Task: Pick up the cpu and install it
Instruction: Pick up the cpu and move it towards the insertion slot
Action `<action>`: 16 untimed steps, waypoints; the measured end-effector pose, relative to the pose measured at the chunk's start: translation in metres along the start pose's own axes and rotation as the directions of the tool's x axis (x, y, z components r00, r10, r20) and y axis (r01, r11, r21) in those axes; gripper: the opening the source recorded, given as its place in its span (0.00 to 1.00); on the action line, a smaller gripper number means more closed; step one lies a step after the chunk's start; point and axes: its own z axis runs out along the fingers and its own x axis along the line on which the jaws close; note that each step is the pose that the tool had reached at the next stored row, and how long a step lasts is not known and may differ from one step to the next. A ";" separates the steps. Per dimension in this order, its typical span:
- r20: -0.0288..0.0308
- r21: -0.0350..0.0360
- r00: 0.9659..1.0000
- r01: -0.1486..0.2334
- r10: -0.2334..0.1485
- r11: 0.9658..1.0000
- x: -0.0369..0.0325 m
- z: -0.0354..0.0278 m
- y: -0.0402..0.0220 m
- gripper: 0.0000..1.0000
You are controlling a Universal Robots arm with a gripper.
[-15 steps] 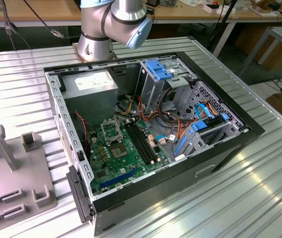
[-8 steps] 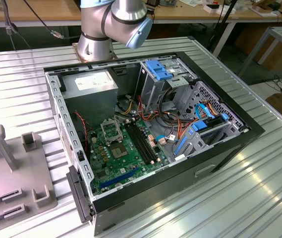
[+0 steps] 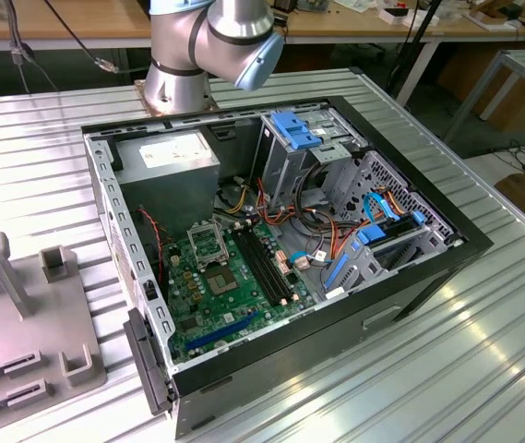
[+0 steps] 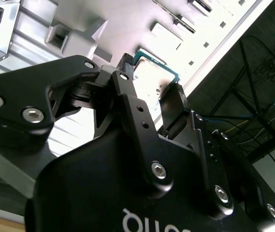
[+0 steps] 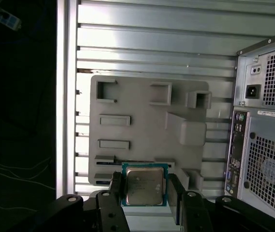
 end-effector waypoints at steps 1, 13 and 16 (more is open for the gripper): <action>0.000 0.000 1.000 0.000 0.000 1.000 -0.0007 0.0001 0.0000 0.47; 0.000 0.000 1.000 0.000 0.000 1.000 -0.0074 0.0002 -0.0003 0.47; 0.000 0.000 1.000 0.000 0.000 1.000 -0.0078 0.0001 -0.0003 0.47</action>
